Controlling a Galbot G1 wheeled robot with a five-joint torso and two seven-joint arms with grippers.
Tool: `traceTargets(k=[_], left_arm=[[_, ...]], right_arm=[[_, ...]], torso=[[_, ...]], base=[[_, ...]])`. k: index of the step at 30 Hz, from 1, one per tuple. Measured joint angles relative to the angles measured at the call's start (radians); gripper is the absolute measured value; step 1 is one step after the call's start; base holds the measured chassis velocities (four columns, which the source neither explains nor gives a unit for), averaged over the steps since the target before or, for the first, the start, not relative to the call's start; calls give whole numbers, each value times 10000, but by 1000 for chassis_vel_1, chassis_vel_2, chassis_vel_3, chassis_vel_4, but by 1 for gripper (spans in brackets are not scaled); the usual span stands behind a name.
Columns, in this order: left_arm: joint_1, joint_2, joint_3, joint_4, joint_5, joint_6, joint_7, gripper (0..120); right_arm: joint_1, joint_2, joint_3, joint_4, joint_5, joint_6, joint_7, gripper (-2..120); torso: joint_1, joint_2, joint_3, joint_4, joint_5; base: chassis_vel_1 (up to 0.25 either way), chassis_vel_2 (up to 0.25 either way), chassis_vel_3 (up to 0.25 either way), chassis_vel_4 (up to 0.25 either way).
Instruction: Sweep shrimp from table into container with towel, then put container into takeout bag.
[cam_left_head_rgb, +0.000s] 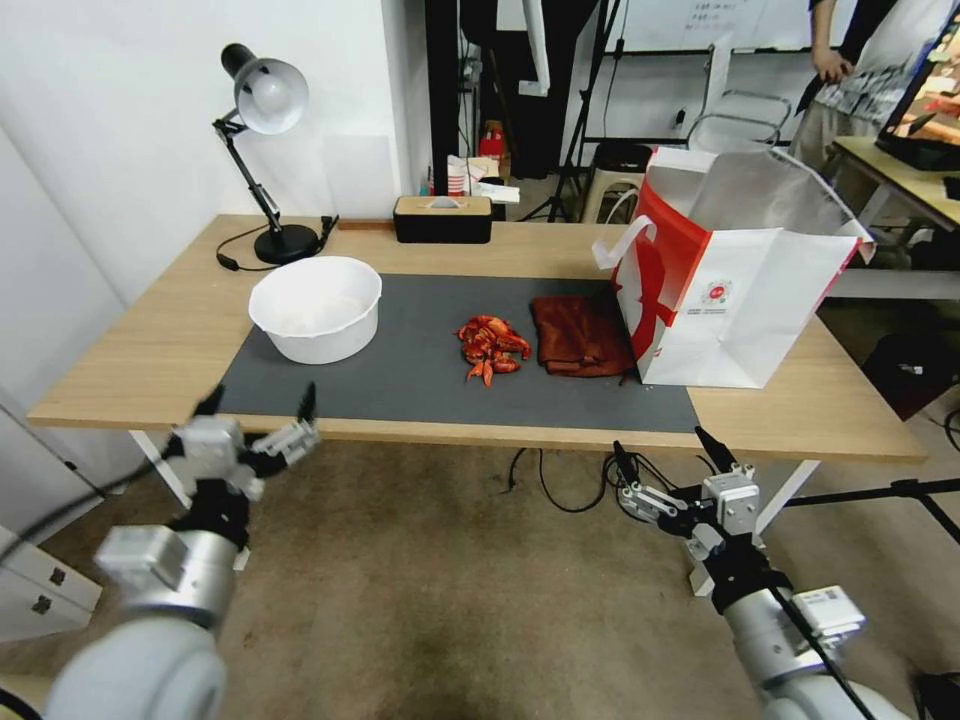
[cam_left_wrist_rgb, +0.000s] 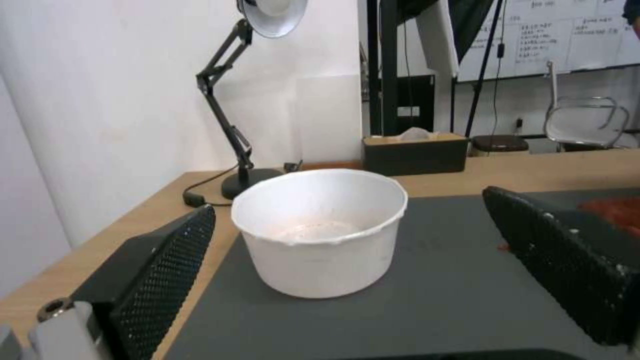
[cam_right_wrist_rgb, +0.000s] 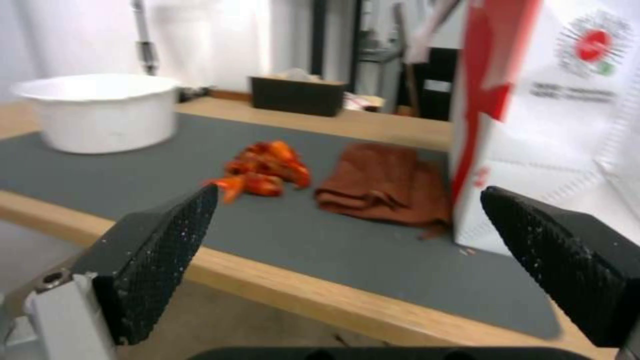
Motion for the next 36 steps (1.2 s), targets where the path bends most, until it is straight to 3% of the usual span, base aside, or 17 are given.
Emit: traceTargets(k=[7,12,21,25,36], left_arm=[[23,101,-13,6,-10,-2,27,100],[37,116,-9,35,21,-18,39,100],[60,106,-37,42,46,-47,43,100],[58,89,-50,46,58,-61,41,100],[63,68,-73,46,86,-70,39,100]], right_arm=[[105,-161,915,558,828,-660,-2103,100],[151,-232,1321,812,1194,-958,-3048,100],[256,-297,1411,662,1262,-801,-2988,100],[778,-578,1724,-410,1298,265,-1851,100],[765,-599,1710,-432,1198,377,-1671,100]], torso=[[0,0,0,1,3],[0,0,0,0,2],[0,1,0,-2,2],[0,1,-1,3,9],[0,1,-1,-1,4]], base=[[0,0,0,0],[0,0,0,0],[0,0,0,0],[0,0,0,0],[0,0,0,0]])
